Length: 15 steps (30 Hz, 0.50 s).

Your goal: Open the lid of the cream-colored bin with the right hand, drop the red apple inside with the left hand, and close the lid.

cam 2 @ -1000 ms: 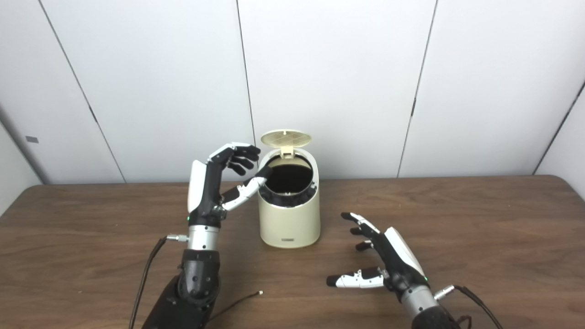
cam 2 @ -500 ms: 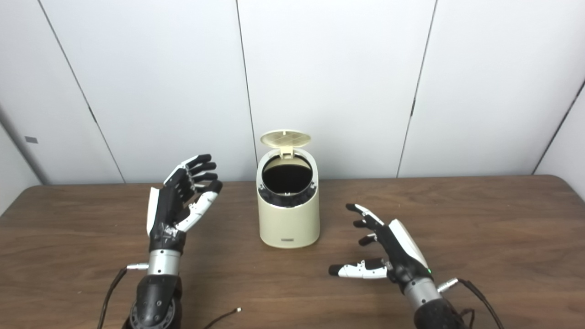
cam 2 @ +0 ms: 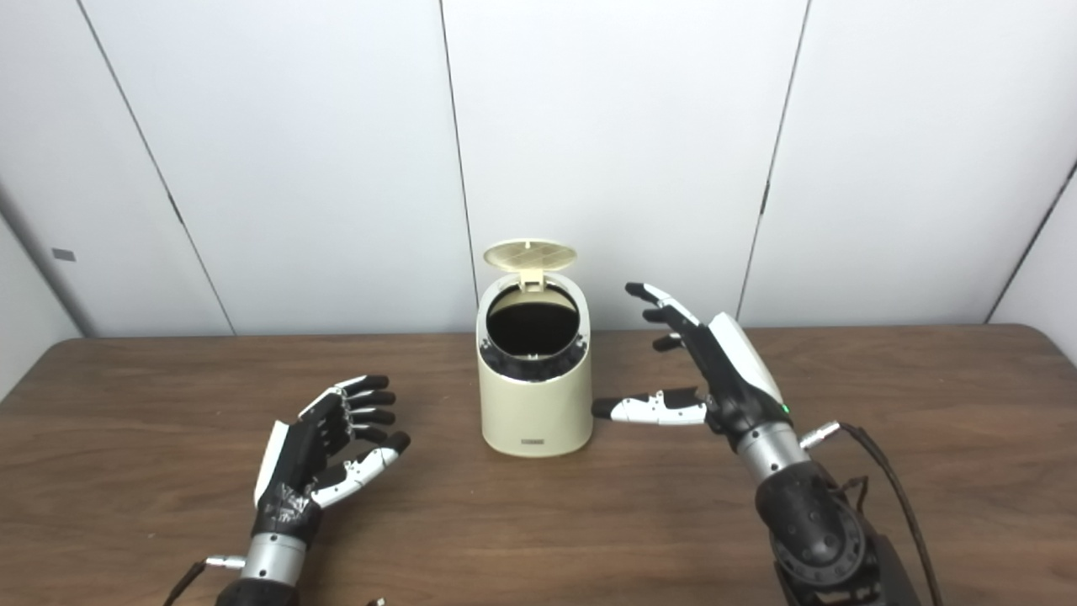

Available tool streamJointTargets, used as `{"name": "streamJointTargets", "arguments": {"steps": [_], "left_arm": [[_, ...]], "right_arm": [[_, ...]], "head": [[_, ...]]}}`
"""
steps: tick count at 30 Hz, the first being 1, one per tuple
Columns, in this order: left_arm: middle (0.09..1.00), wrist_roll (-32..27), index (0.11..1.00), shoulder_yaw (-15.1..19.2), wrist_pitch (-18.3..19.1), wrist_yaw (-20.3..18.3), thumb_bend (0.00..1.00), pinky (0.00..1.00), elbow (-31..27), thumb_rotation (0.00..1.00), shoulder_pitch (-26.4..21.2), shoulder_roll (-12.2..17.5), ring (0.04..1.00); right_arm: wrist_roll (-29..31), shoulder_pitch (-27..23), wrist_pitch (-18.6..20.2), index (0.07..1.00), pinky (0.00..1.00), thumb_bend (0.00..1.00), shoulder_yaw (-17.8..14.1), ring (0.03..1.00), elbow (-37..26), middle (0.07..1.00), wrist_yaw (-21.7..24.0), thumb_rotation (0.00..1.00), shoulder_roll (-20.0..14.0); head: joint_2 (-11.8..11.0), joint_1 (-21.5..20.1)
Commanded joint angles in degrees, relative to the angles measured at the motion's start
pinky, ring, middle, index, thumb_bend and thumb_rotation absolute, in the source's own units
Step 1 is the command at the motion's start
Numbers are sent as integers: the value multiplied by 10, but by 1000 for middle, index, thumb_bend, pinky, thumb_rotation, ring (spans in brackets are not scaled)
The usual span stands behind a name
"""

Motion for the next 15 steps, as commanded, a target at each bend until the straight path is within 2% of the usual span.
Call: {"name": "streamJointTargets", "arguments": {"steps": [1,3,6,12,15], "left_arm": [[689,-6,737,1,-24,-7,653,561,11,54,2,-3,629],[681,-11,730,1,-30,-12,645,544,23,11,4,-5,611],[668,-4,714,-1,-29,-18,632,528,37,1,10,-4,592],[602,38,679,-14,12,-16,592,481,36,0,29,0,539],[586,49,662,-14,32,-13,599,470,29,0,36,-2,528]], "right_arm": [[-1,-30,-3,893,720,721,-1,868,-16,911,2,335,-8],[2,-44,-11,888,719,718,-1,862,-12,905,3,335,-7],[2,-69,-18,880,730,703,3,857,-4,900,5,327,-7],[-5,-131,13,876,747,672,15,872,1,910,33,360,-13],[-24,-156,24,884,720,667,27,867,7,916,48,392,-23]], "head": [[1,1],[1,1],[1,1],[-3,-2],[-4,-2]]}}
